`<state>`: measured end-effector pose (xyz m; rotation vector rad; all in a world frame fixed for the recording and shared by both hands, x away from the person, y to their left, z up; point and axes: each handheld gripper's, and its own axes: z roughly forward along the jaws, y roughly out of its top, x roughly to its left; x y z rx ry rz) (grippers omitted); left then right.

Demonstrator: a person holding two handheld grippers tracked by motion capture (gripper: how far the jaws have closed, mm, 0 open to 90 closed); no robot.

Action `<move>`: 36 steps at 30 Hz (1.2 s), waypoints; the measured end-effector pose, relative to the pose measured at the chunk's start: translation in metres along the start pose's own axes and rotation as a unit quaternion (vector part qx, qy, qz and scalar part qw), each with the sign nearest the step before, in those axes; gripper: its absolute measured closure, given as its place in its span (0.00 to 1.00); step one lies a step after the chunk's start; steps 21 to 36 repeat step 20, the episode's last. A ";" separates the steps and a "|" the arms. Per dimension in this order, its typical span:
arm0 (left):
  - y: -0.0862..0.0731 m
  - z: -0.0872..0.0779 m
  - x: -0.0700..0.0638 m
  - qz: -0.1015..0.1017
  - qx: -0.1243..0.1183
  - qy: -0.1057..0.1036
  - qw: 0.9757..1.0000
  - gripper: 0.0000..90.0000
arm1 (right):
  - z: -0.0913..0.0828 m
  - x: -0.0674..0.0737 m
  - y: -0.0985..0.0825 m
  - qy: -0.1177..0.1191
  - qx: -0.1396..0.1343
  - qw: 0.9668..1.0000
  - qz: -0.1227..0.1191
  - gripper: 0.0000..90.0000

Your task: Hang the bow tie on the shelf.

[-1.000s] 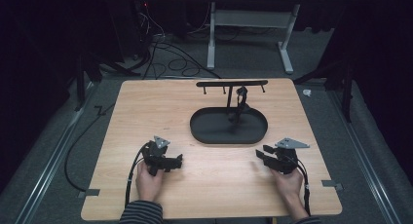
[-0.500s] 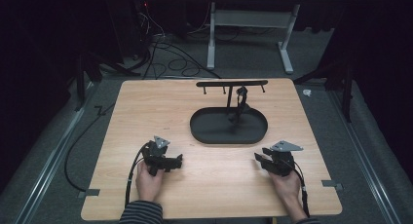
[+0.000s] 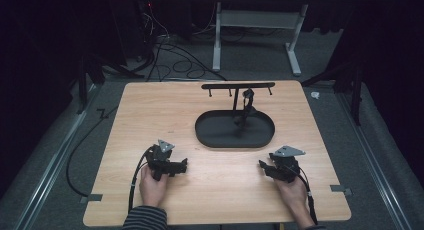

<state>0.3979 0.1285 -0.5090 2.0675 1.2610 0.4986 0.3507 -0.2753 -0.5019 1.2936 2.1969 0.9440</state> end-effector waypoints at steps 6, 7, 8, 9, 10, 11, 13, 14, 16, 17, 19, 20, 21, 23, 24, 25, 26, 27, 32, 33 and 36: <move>0.000 0.000 0.000 0.000 0.000 0.000 1.000 0.01 | 0.000 0.000 0.000 0.000 0.002 1.000 0.002 0.48; 0.000 0.000 0.000 0.000 0.000 0.000 1.000 0.01 | 0.000 0.001 0.000 -0.001 0.002 1.000 0.003 0.48; 0.000 0.000 0.000 0.000 0.000 0.000 1.000 0.01 | 0.000 0.002 0.000 -0.004 0.001 1.000 0.006 0.48; 0.000 0.000 0.000 0.000 0.000 0.000 1.000 0.01 | 0.000 0.002 0.000 -0.004 0.001 1.000 0.006 0.48; 0.000 0.000 0.000 0.003 0.000 -0.004 1.000 0.01 | 0.000 0.003 -0.001 -0.007 0.001 1.000 0.009 0.48; 0.000 0.000 0.000 0.003 0.000 -0.004 1.000 0.01 | 0.000 0.003 -0.001 -0.008 0.002 1.000 0.009 0.48; 0.000 0.000 -0.001 0.008 0.000 -0.007 1.000 0.01 | 0.000 0.003 -0.001 -0.007 0.001 1.000 0.009 0.48; 0.000 0.000 -0.001 0.009 0.000 -0.008 1.000 0.01 | 0.000 0.003 -0.001 -0.008 0.001 1.000 0.009 0.48; 0.000 0.000 -0.002 0.016 -0.002 -0.016 1.000 0.02 | 0.000 0.003 -0.001 -0.008 0.002 1.000 0.009 0.48; 0.000 -0.001 -0.002 0.020 -0.004 -0.020 1.000 0.03 | 0.000 0.003 -0.001 -0.007 0.002 1.000 0.009 0.48; 0.000 -0.001 -0.003 0.025 -0.006 -0.025 0.999 0.06 | 0.000 0.003 -0.001 -0.007 0.002 1.000 0.009 0.47; 0.000 -0.001 -0.003 0.026 -0.006 -0.026 0.999 0.06 | 0.000 0.003 -0.001 -0.007 0.002 1.000 0.008 0.47; 0.000 -0.001 -0.003 0.026 -0.006 -0.026 0.999 0.06 | 0.000 0.003 -0.001 -0.007 0.002 1.000 0.008 0.47; 0.000 -0.001 -0.003 0.026 -0.006 -0.026 0.999 0.06 | 0.000 0.003 -0.001 -0.007 0.002 1.000 0.008 0.47; 0.000 -0.001 -0.003 0.026 -0.006 -0.026 0.999 0.06 | 0.000 0.003 -0.001 -0.007 0.002 1.000 0.008 0.47; 0.000 -0.001 -0.003 0.026 -0.006 -0.026 0.999 0.06 | 0.000 0.003 -0.001 -0.007 0.002 1.000 0.008 0.47; 0.000 -0.001 -0.003 0.026 -0.006 -0.026 0.999 0.06 | 0.000 0.003 -0.001 -0.007 0.002 1.000 0.008 0.47; 0.000 -0.001 -0.003 0.026 -0.006 -0.026 0.999 0.06 | 0.000 0.003 -0.001 -0.007 0.002 1.000 0.008 0.47; 0.000 -0.001 -0.003 0.026 -0.006 -0.026 0.999 0.06 | 0.000 0.003 -0.001 -0.007 0.002 1.000 0.008 0.47; 0.000 -0.001 -0.003 0.026 -0.006 -0.026 0.999 0.06 | 0.000 0.003 -0.001 -0.007 0.002 1.000 0.008 0.47; 0.000 -0.001 -0.003 0.026 -0.006 -0.026 0.999 0.06 | 0.000 0.003 -0.001 -0.007 0.002 1.000 0.008 0.47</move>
